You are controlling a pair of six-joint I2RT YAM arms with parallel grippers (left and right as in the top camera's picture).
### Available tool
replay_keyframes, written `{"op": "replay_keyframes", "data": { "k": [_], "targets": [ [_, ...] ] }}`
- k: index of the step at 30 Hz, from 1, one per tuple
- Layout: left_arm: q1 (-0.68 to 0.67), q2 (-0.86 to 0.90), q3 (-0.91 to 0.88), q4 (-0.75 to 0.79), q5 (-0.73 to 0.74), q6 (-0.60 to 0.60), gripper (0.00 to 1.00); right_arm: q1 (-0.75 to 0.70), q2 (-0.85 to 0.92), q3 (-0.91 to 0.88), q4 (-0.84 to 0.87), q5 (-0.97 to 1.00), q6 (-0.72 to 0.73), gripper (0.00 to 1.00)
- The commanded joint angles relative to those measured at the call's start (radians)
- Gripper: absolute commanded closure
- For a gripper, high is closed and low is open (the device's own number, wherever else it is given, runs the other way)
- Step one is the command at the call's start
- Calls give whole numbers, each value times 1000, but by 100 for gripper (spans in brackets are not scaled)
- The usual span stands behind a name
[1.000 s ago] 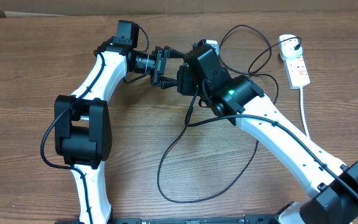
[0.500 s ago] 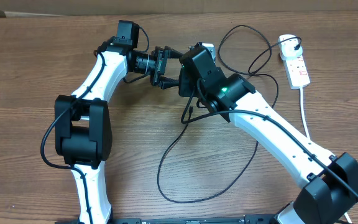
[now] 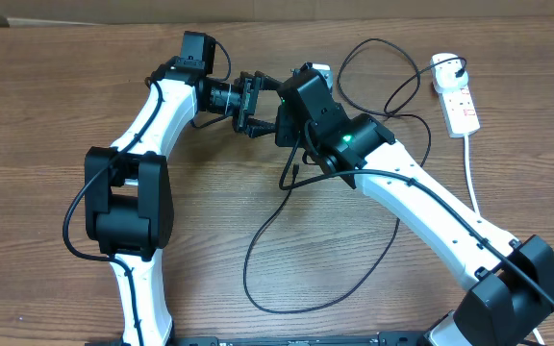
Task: Plug charger to phone and switch on socket
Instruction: 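Open the left gripper and release the phone to the right gripper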
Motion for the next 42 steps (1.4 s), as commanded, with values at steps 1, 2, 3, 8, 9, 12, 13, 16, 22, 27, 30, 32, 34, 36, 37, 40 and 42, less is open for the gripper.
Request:
{"op": "replay_keyframes", "data": {
  "k": [1,2,3,8,9,12,13,16,22,27,30,32,34,36,37,40,42],
  "targets": [
    [-13,3,32,4,22,-10,31,-1,-3,13,9,14,4,66],
    [-13,3,32,4,15,-10,31,-1,-3,13,9,14,4,67],
    [-13,3,32,4,8,-10,31,-1,-3,13,9,14,4,67],
    [-14,3,32,4,9,-10,31,-1,-3,13,8,14,4,67],
    [-14,3,32,4,10,-10,31,-1,-3,13,9,14,4,67],
    [-15,3,32,4,10,-10,31,-1,-2,13,11,14,4,67],
    [-16,3,32,4,10,-10,31,-1,-2,13,10,14,4,67],
    [-18,3,32,4,14,-10,31,-1,-2,13,7,14,4,68],
    [-20,3,32,4,17,-10,31,-1,-2,13,6,14,4,72],
    [-20,3,32,4,29,-9,31,-1,-2,13,4,14,4,72],
    [-20,3,32,4,36,-9,31,-1,-2,13,4,14,4,72],
    [-21,3,32,4,36,-5,31,-1,-2,13,4,14,4,73],
    [-21,3,32,4,36,-2,31,-1,-1,13,3,14,4,75],
    [-22,3,32,4,37,-2,31,-1,0,13,2,14,4,76],
    [-22,3,32,4,38,-2,31,-1,0,13,1,14,4,76],
    [-26,3,32,4,43,-2,31,-1,1,13,0,14,4,76],
    [-27,3,32,4,43,-1,31,-1,4,13,-1,14,4,77]
  ]
}}
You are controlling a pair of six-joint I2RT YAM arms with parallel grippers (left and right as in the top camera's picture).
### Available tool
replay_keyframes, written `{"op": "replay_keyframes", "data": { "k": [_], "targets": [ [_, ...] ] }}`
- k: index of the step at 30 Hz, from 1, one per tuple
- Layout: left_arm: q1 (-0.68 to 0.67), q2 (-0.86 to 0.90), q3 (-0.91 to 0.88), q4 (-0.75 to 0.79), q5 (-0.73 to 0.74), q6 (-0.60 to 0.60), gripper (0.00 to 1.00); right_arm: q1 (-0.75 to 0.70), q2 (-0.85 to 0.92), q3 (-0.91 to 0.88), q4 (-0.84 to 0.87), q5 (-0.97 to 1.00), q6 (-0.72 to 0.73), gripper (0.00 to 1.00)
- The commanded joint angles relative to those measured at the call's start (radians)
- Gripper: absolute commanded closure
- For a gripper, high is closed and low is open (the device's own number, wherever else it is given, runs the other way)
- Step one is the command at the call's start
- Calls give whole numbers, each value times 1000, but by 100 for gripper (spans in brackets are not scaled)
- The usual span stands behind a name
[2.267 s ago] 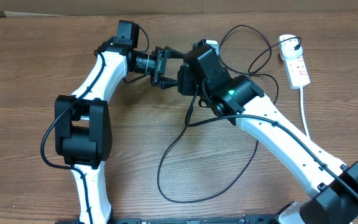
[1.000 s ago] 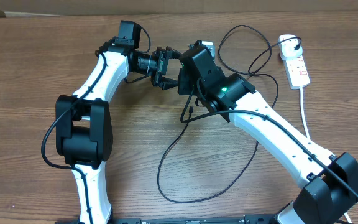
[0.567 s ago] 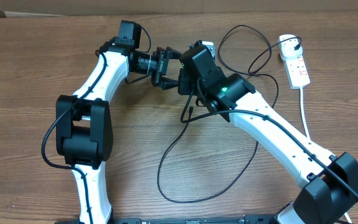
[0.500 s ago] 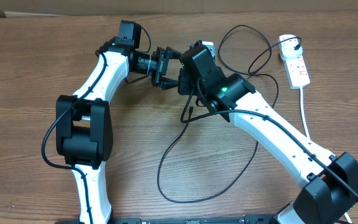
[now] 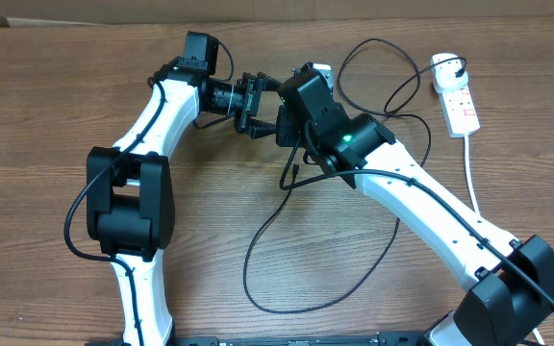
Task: Plug charger to phone and switch on socket
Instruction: 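Open the left gripper and release the phone to the right gripper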
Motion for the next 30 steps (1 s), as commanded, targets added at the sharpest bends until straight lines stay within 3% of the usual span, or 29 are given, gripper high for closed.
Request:
{"op": "replay_keyframes", "data": {
  "k": [1,30],
  "targets": [
    [-17,3,32,4,57,-1,32,-1,6,13,2,6,3,79],
    [-17,3,32,4,44,26,31,-1,10,13,-9,7,3,87]
  ]
}}
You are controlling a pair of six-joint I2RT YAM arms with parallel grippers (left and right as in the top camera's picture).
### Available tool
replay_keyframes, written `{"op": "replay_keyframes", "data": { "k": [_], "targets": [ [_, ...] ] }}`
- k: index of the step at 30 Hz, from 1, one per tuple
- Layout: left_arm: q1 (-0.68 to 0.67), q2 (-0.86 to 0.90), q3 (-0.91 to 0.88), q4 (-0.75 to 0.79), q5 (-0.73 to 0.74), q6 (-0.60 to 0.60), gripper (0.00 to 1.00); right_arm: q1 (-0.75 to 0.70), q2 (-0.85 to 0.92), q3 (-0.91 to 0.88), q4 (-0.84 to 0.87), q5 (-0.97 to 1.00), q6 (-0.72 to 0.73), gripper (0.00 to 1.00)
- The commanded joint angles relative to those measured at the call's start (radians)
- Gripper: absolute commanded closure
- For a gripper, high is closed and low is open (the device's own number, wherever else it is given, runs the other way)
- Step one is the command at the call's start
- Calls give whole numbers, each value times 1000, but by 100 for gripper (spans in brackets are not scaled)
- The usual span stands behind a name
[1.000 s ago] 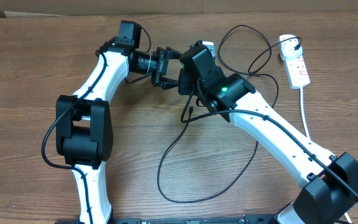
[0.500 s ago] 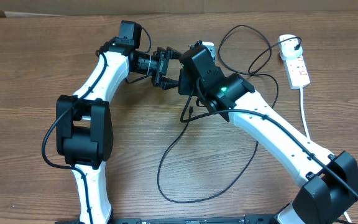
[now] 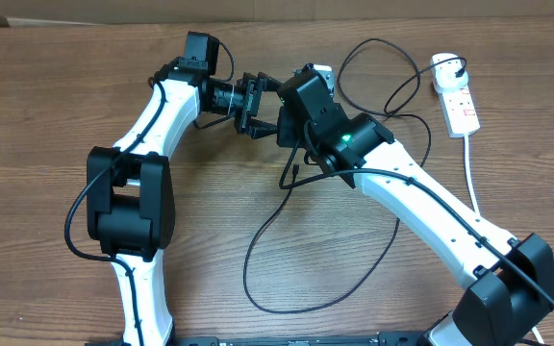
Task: Plug charger to phone and switch on socket
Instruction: 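Open the left gripper and release the phone to the right gripper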
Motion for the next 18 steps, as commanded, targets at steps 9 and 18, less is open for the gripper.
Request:
{"op": "replay_keyframes", "data": {
  "k": [9,18],
  "targets": [
    [-16,3,32,4,27,55,29,-1,5,13,-7,-4,3,88],
    [-16,3,32,5,19,96,27,-1,5,13,-13,-5,3,92]
  ]
}}
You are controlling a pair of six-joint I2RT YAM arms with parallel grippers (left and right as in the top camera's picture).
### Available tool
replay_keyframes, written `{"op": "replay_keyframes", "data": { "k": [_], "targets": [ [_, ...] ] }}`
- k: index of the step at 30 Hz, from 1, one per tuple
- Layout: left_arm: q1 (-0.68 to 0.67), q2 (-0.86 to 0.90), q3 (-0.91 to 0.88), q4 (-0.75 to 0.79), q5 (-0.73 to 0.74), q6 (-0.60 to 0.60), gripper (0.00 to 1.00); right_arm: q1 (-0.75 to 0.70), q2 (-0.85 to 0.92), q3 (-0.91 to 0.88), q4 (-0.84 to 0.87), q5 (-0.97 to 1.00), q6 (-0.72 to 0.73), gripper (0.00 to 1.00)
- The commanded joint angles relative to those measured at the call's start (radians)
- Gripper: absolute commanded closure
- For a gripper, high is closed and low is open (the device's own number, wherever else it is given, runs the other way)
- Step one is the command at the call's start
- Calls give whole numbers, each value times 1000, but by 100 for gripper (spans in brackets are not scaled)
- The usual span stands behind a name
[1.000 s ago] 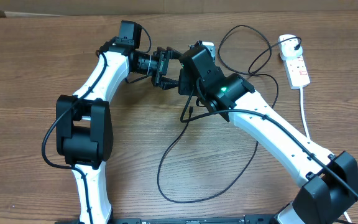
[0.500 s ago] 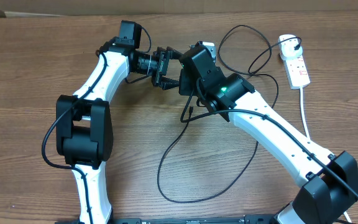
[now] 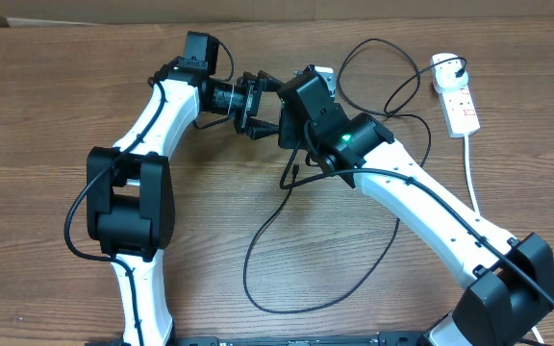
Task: Plug charger to phone and switch on socket
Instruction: 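Open the left gripper and release the phone to the right gripper, then lift the phone with the right gripper and pull the left arm back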
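Observation:
In the overhead view both grippers meet at the back middle of the table. My left gripper point(image 3: 261, 104) points right with its fingers apart, against the right wrist. The right gripper is hidden under its own black wrist housing point(image 3: 306, 101). Only a pale corner of the phone point(image 3: 323, 71) shows behind that wrist. The black charger cable point(image 3: 258, 288) loops over the table, and one loose end point(image 3: 283, 183) lies just in front of the right arm. At the back right lies the white socket strip point(image 3: 462, 108) with a white plug point(image 3: 444, 65) in it.
The cable's loops spread from the back right, near the socket, down to the front middle under the right arm point(image 3: 431, 207). The socket's white lead point(image 3: 471, 173) runs toward the front right. The left arm's base point(image 3: 128, 207) stands at the left.
At every earlier moment the two grippers were pressed together at the phone in the back middle, with cable and socket strip lying as they do now. The wrists have shifted only by a few pixels between moments.

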Motion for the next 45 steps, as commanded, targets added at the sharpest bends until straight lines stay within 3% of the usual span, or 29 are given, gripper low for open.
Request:
{"op": "replay_keyframes", "data": {
  "k": [1,9,15,31,33,39,45],
  "targets": [
    [-16,3,32,6,20,41,27,0,4,13,6,-10,-4,92],
    [-16,3,32,75,11,53,16,0,4,13,-5,-10,-4,96],
    [-11,3,32,102,-45,106,0,-1,3,15,-7,-1,-4,96],
    [83,3,32,110,-162,253,0,-16,-11,18,-8,129,-4,96],
    [100,3,32,111,-141,268,0,-28,-24,18,-10,129,-3,96],
    [126,-7,34,257,108,414,0,-61,-106,18,-10,128,-3,96],
    [123,-100,34,257,90,502,0,-134,-219,18,-23,68,30,96]
  ]
}}
